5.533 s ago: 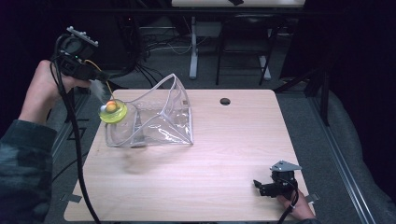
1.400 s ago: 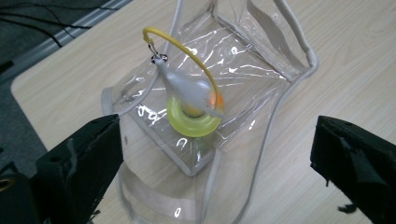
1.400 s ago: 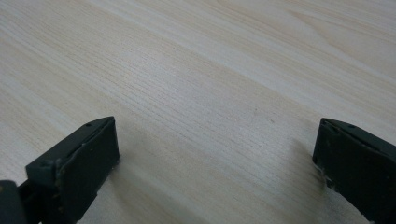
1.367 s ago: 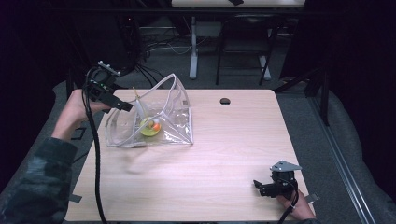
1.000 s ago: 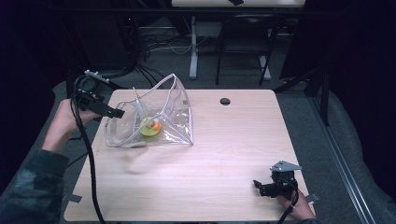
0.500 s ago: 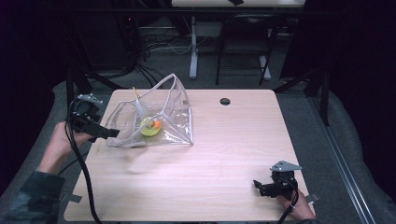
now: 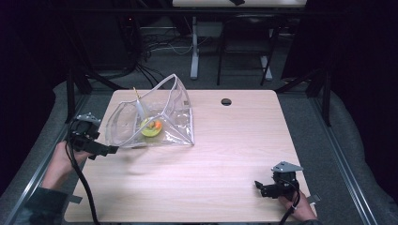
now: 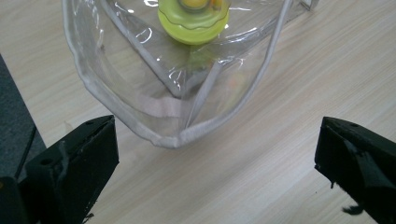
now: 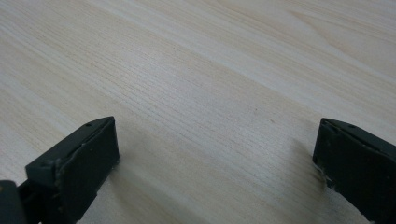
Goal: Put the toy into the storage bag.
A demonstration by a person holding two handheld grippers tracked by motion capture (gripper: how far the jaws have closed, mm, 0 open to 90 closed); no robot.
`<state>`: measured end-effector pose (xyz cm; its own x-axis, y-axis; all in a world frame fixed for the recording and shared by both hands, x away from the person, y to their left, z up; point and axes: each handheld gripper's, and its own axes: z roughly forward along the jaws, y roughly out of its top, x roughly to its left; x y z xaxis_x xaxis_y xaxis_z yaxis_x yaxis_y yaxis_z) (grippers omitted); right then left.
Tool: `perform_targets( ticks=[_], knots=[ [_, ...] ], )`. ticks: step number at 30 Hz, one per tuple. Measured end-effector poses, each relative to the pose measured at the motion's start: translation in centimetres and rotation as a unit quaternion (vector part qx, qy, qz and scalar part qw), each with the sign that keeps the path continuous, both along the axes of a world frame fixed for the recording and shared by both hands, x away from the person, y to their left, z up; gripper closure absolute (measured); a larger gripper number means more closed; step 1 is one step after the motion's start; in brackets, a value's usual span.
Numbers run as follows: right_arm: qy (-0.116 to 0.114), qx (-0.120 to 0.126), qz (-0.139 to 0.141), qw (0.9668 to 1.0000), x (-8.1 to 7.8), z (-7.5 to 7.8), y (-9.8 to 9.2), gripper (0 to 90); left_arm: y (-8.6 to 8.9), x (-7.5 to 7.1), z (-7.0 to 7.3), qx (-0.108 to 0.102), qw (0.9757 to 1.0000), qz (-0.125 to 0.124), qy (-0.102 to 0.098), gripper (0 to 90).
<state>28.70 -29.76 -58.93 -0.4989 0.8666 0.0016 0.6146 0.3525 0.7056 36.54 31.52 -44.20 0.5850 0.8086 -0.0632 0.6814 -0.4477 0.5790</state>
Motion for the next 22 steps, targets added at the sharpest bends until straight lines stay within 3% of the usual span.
perform_targets(
  ticks=[7,12,17,22],
  knots=[
    [0.0,0.0,0.0,1.0,0.0,0.0,0.0,0.0,0.5,-1.7,-3.3,-0.012,0.9999,0.009,-0.003,0.0],
    [0.0,0.0,-0.001,1.0,0.0,0.0,0.0,0.0,0.7,-2.3,-5.4,-0.014,0.9995,0.021,0.018,0.0],
    [-0.002,0.004,-0.007,1.0,0.0,-0.1,0.1,0.0,1.6,-2.4,-7.0,-0.017,0.9988,0.016,0.043,0.0],
    [-0.002,0.002,-0.006,1.0,-0.1,0.0,0.1,0.0,2.3,-2.1,-9.0,-0.015,0.9983,0.025,0.051,0.0]
  ],
)
